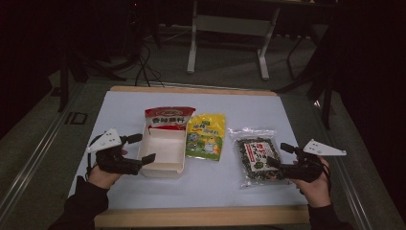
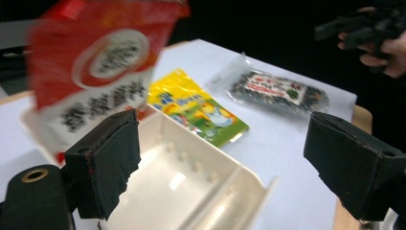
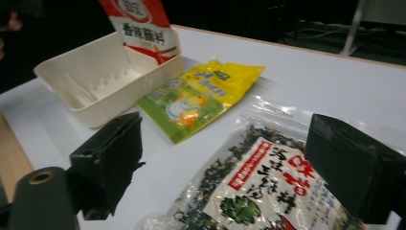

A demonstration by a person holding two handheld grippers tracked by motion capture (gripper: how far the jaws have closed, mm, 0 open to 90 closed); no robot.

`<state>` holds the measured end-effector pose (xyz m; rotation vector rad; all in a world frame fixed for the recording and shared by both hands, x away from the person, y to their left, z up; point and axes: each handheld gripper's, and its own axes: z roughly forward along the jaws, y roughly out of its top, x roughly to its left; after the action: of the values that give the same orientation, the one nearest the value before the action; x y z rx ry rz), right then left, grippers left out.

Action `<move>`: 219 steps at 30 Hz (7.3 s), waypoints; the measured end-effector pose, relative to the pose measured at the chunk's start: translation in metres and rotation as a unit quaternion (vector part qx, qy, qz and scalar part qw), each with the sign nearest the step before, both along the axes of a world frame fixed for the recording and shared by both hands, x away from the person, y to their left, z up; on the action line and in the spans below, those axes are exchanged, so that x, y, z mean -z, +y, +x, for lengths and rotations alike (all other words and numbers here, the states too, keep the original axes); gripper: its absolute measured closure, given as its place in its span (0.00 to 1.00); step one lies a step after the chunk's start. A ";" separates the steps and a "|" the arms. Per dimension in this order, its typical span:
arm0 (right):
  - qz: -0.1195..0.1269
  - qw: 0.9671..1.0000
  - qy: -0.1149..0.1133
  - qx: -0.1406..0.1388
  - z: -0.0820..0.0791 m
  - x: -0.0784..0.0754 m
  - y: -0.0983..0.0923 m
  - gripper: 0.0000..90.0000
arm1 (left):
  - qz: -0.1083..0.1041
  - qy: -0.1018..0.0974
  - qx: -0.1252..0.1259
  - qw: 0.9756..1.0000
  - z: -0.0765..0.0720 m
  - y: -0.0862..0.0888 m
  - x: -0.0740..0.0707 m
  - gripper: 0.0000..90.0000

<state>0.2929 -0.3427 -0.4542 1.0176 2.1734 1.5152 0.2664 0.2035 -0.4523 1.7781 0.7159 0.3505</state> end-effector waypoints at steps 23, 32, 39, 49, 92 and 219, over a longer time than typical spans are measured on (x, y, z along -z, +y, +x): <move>-0.089 0.992 0.043 0.076 0.047 0.047 -0.044 0.91 | 0.019 -0.011 0.027 0.999 -0.033 -0.058 0.035 0.06; -0.113 0.985 0.073 0.109 0.075 0.067 -0.054 1.00 | 0.011 0.001 0.031 0.999 -0.033 -0.062 0.044 0.06; -0.116 0.977 0.111 0.137 0.086 0.083 -0.059 1.00 | 0.012 0.002 0.030 0.999 -0.033 -0.062 0.048 0.06; -0.121 0.977 0.128 0.121 0.086 0.091 -0.053 1.00 | 0.016 0.008 0.037 0.999 -0.032 -0.064 0.049 0.06; -0.099 0.992 0.027 0.074 0.035 0.041 -0.014 0.43 | 0.027 0.116 0.122 0.985 -0.009 -0.152 0.038 0.14; -0.036 0.998 0.048 -0.031 0.008 0.016 -0.039 0.64 | 0.008 0.147 0.192 0.970 0.056 -0.270 0.077 0.71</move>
<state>0.3011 -0.3815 -0.4701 1.0278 2.3271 1.4296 0.3228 -0.0668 -0.5297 1.9573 0.5538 -0.1724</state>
